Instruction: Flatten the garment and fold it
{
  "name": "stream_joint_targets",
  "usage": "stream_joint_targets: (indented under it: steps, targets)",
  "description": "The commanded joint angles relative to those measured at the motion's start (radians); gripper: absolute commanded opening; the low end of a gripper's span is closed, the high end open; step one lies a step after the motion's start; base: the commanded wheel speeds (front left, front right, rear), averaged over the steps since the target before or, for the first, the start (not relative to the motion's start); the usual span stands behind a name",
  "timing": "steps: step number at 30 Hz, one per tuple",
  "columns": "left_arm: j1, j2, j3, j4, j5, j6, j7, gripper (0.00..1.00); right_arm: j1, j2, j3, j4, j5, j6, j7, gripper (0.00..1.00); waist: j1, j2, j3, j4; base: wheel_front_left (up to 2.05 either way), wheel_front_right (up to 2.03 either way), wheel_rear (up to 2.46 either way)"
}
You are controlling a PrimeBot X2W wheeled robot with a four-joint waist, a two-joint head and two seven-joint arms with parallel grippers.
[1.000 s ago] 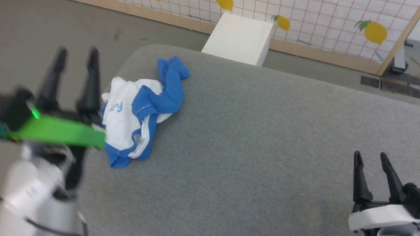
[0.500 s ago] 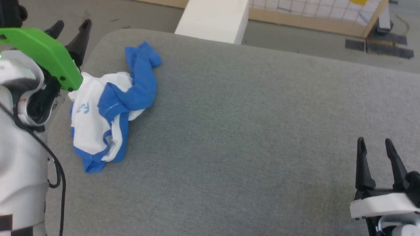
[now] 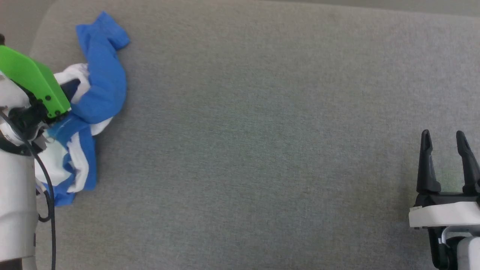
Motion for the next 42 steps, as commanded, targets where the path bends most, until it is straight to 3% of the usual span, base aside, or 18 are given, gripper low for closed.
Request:
stream_joint_targets:
  steps: [1, 8, 9, 11, 24, 31, 42]
  targets:
    - [0.018, -0.003, 0.002, 0.006, -0.003, 0.013, 0.015, 1.0, -0.02, 0.0, -0.004, -0.009, -0.006, -0.002, -0.006, 1.0, -0.0001, 0.0, 0.064, -0.04, 0.0, 0.0, 0.0]
    - [0.049, 0.011, -0.008, 0.029, -0.003, 0.094, 0.155, 1.0, -0.046, 0.0, -0.01, -0.028, -0.023, -0.002, -0.006, 1.0, -0.0001, 0.0, 0.114, -0.034, 0.0, 0.0, 0.0]
    - [0.051, 0.012, -0.005, 0.026, -0.005, 0.097, 0.158, 0.82, -0.05, 0.0, -0.009, -0.03, -0.025, -0.002, -0.006, 1.0, -0.0001, 0.0, 0.12, -0.035, 0.0, 0.0, 0.0]
    - [0.058, 0.012, 0.005, 0.024, -0.014, 0.099, 0.152, 0.0, -0.059, 0.0, -0.006, -0.032, -0.028, -0.002, -0.006, 1.0, -0.0001, 0.0, 0.128, -0.037, 0.0, 0.0, 0.0]
    - [0.037, 0.022, 0.068, 0.057, -0.074, 0.005, 0.005, 0.0, -0.065, 0.0, -0.016, -0.012, -0.017, -0.002, -0.006, 1.0, -0.0001, 0.0, 0.074, -0.046, 0.0, 0.0, 0.0]
    - [-0.013, 0.041, 0.051, 0.026, -0.086, -0.071, -0.023, 0.0, -0.047, 0.0, -0.001, 0.023, 0.025, -0.002, -0.006, 1.0, -0.0001, 0.0, -0.038, -0.043, 0.0, 0.0, 0.0]
    - [-0.144, 0.009, -0.005, -0.116, -0.1, -0.167, -0.088, 0.0, 0.03, 0.0, 0.002, 0.085, 0.102, -0.002, -0.006, 1.0, -0.0001, 0.0, -0.247, -0.051, 0.0, 0.0, 0.0]
